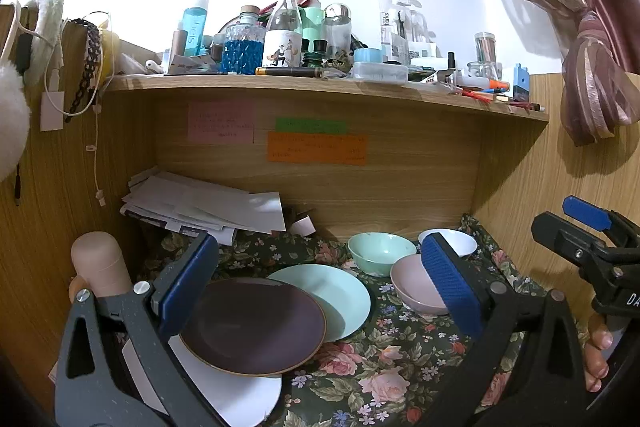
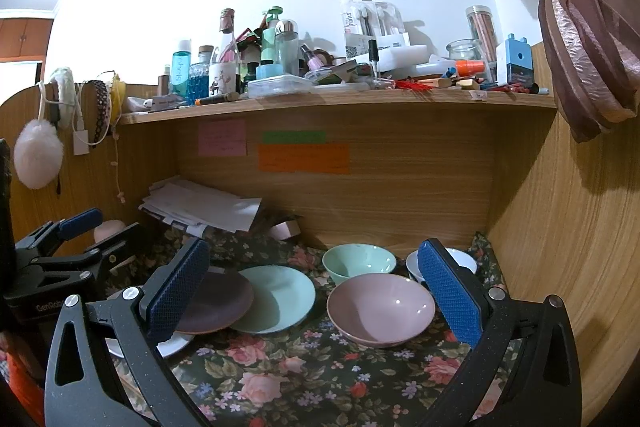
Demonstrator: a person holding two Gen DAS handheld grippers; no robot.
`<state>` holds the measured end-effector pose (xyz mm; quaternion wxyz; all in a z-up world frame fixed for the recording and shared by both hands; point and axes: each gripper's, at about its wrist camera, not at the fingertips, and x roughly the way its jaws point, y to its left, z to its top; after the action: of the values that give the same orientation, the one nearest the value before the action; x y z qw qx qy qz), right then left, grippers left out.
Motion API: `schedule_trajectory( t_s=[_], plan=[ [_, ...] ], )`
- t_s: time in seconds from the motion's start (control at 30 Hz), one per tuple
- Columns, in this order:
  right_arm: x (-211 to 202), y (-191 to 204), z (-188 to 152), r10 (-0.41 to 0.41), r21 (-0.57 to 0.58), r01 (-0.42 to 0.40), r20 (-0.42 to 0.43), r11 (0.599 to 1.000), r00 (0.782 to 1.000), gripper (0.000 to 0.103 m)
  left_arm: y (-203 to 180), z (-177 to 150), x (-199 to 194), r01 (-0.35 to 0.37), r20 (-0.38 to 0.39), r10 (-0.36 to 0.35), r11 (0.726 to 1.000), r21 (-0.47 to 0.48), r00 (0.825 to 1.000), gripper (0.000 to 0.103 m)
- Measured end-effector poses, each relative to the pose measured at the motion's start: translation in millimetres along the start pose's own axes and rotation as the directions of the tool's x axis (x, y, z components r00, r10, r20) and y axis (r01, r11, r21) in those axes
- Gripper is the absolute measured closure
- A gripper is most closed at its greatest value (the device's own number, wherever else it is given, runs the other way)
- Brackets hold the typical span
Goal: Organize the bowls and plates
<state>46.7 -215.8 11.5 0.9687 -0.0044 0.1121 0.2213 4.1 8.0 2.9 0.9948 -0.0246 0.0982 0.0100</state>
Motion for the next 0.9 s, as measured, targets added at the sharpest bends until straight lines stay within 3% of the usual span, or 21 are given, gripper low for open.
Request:
schedule_trajectory(
  t_s=[0.9],
  plan=[
    [0.0, 1.3, -0.4, 0.006, 0.008, -0.006, 0.001, 1.0, 1.0, 0.0, 0.4, 2.9, -1.6, -0.001, 0.008, 0.001, 1.0, -0.003, 1.0, 0.0]
  ],
)
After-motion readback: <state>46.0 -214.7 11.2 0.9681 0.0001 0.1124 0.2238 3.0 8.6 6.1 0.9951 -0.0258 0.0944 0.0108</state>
